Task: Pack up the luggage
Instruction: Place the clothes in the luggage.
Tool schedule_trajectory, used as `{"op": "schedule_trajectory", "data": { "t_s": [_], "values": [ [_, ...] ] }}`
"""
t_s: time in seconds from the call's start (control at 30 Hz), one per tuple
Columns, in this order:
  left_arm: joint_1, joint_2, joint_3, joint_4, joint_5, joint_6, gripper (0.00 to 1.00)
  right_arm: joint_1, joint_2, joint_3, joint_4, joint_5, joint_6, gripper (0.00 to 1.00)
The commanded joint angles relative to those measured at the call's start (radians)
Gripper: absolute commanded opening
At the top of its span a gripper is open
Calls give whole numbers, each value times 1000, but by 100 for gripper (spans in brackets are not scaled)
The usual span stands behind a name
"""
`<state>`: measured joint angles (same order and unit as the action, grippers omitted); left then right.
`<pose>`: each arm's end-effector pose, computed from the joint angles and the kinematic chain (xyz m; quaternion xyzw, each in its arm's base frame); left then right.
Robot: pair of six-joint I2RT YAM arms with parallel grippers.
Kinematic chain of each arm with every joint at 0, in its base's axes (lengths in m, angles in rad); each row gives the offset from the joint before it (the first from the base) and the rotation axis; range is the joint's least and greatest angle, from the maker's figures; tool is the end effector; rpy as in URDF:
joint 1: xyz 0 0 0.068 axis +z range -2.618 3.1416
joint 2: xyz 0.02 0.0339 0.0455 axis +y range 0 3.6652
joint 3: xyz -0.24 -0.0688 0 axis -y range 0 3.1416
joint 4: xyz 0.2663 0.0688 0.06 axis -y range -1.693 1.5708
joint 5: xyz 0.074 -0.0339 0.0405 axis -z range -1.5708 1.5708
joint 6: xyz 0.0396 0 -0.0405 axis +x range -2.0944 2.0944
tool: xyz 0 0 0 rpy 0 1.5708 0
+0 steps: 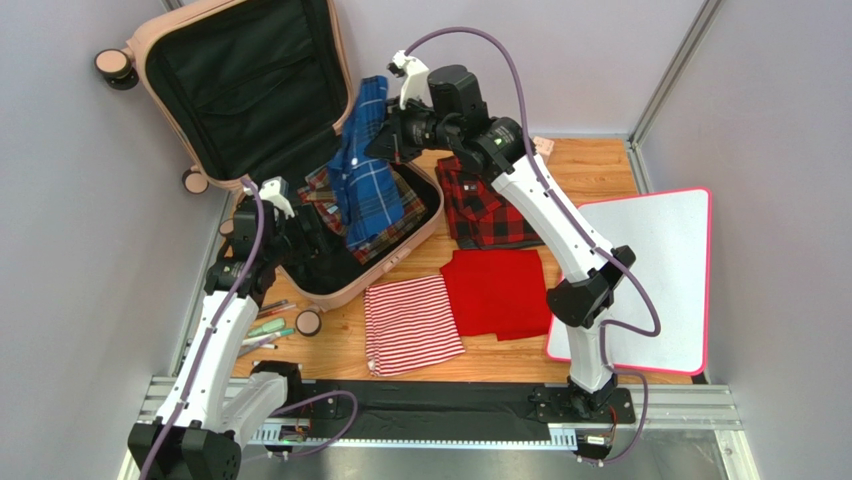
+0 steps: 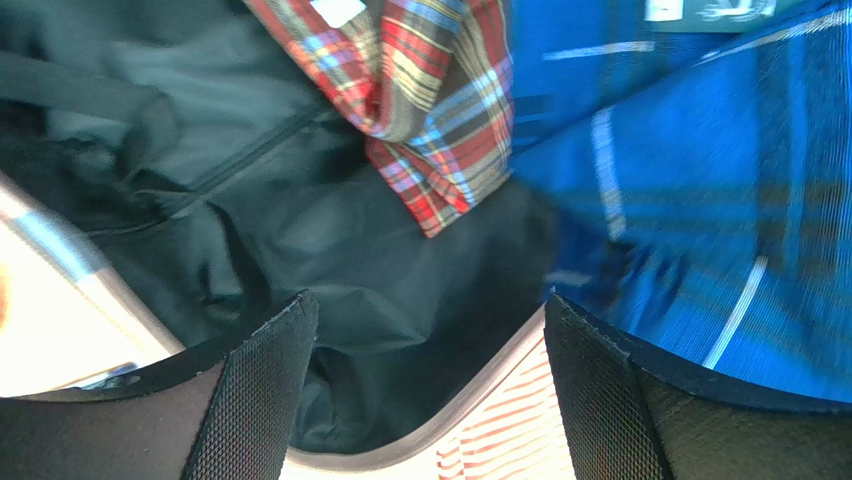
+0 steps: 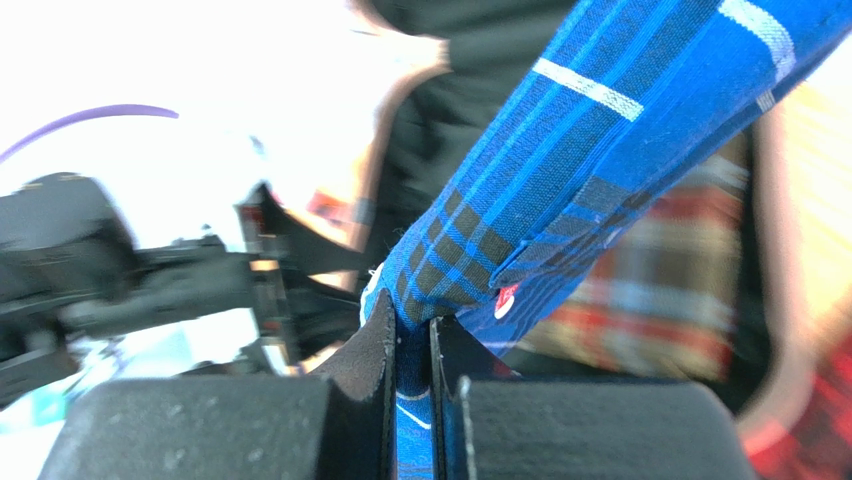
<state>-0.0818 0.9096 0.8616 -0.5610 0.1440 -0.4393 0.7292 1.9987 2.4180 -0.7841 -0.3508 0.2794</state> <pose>0.2331 -0.0248 0.2853 -0.1245 0.8761 -0.1805 0.4294 0.3207 0.3048 0.4554 -0.2773 0.7685 0.3957 0.4194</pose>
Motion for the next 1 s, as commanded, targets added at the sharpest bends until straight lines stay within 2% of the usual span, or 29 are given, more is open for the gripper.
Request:
{"op": "schedule_trajectory", "data": {
  "t_s": [0.0, 0.1, 0.27, 0.4, 0.5, 0.73, 0.97],
  "values": [
    [11, -35, 28, -33, -82, 2, 90, 25, 52, 47, 209, -183, 59, 0],
    [13, -49, 7, -24, -87, -18, 90, 26, 121, 46, 299, -296, 70, 0],
    [13, -22, -51, 64, -32, -68, 88, -48, 310, 102, 345, -349, 128, 0],
    [13, 40, -82, 122, 3, -73, 88, -128, 518, 173, 364, -294, 132, 0],
    [13, 90, -81, 171, 72, -65, 87, -195, 630, 236, 405, -266, 197, 0],
    [13, 192, -88, 197, 97, -50, 87, -280, 637, 179, 410, -194, 170, 0],
    [13, 273, -144, 272, 160, -87, 86, -274, 597, 179, 393, -189, 132, 0]
  ]
}}
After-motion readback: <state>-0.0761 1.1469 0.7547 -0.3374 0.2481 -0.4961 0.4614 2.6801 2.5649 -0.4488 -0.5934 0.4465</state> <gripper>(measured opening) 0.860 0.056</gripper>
